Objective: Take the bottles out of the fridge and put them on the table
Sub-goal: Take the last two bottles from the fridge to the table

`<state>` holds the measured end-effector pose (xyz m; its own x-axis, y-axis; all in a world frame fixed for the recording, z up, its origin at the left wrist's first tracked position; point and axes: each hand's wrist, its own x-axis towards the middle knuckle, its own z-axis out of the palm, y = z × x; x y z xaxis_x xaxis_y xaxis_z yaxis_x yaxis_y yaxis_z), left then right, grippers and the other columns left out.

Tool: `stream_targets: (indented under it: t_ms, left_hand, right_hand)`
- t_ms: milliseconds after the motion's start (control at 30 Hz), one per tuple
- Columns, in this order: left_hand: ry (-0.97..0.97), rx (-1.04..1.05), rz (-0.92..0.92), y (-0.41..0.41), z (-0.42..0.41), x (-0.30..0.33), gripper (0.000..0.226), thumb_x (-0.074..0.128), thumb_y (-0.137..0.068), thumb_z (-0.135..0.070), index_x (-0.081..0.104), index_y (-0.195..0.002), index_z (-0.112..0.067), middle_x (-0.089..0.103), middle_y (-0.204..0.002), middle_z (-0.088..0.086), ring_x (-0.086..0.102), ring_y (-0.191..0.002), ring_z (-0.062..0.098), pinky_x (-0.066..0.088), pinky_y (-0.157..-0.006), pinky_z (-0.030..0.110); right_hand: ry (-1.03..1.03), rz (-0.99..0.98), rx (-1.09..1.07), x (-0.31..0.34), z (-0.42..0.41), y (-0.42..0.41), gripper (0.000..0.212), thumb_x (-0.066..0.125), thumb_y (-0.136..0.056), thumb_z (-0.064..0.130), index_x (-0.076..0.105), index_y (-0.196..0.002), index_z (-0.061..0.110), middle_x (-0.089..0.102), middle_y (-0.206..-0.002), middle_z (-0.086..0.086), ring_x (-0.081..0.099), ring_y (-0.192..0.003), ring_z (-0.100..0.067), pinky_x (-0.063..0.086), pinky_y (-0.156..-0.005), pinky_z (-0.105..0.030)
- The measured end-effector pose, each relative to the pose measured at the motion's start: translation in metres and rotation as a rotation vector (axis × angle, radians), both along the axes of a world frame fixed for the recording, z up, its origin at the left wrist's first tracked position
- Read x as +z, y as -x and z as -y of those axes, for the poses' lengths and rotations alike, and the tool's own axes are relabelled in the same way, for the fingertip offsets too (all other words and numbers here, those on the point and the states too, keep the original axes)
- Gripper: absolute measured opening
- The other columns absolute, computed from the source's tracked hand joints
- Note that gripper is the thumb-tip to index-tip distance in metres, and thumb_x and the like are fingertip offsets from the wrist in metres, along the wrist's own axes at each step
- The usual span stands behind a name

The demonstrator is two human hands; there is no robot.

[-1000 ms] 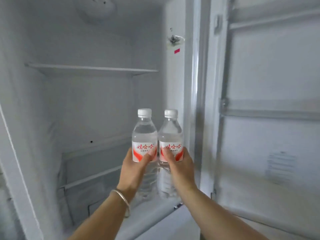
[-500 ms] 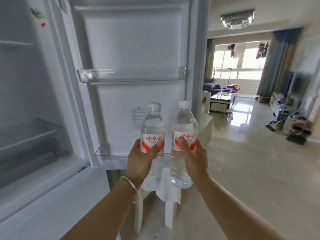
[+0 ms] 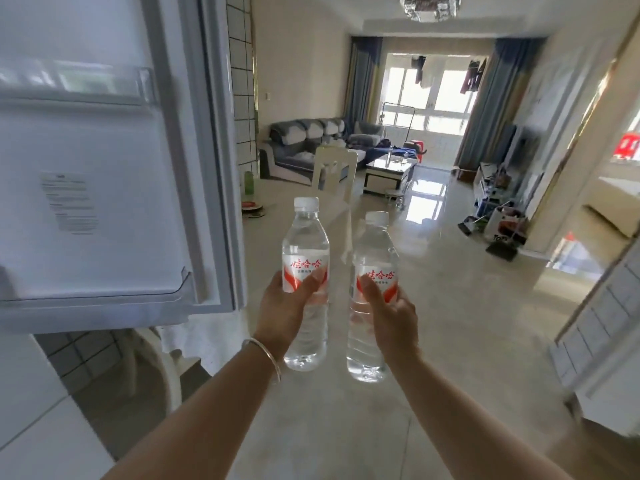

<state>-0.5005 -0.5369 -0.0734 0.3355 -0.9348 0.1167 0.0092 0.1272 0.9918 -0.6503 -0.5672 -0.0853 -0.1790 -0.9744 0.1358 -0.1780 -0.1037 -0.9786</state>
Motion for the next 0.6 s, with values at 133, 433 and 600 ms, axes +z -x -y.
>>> stream_targets:
  t_ms: [133, 433, 600]
  left_hand:
    - [-0.035, 0.027, -0.011, 0.012, 0.058, -0.007, 0.054, 0.07, -0.06, -0.062, 0.067, -0.099, -0.024, 0.075, -0.093, 0.002, 0.072, -0.085, 0.021, 0.055, -0.088, 0.047]
    - [-0.081, 0.124, -0.113, -0.015, 0.22, -0.027, 0.031, 0.069, -0.079, -0.041, 0.068, -0.1, -0.019, 0.074, -0.094, 0.007, 0.071, -0.086, 0.023, 0.056, -0.085, 0.042]
    - [-0.12, 0.206, -0.175, -0.045, 0.294, -0.04, 0.026, 0.067, -0.08, -0.039, 0.067, -0.097, -0.02, 0.074, -0.094, 0.009, 0.071, -0.084, 0.024, 0.056, -0.078, 0.037]
  right_hand:
    - [-0.025, -0.001, 0.019, -0.007, 0.058, 0.009, 0.065, 0.052, -0.047, 0.081, 0.061, -0.084, 0.029, 0.071, -0.082, -0.001, 0.068, -0.08, -0.025, 0.055, -0.078, -0.051]
    - [-0.086, 0.001, 0.104, -0.021, 0.233, -0.031, 0.07, 0.05, -0.041, 0.086, 0.059, -0.084, 0.031, 0.071, -0.085, -0.001, 0.069, -0.081, -0.024, 0.056, -0.08, -0.048]
    - [-0.108, 0.014, 0.183, -0.029, 0.324, -0.068, 0.082, 0.054, -0.041, 0.087, 0.063, -0.094, 0.024, 0.071, -0.089, -0.002, 0.069, -0.084, -0.024, 0.055, -0.082, -0.046]
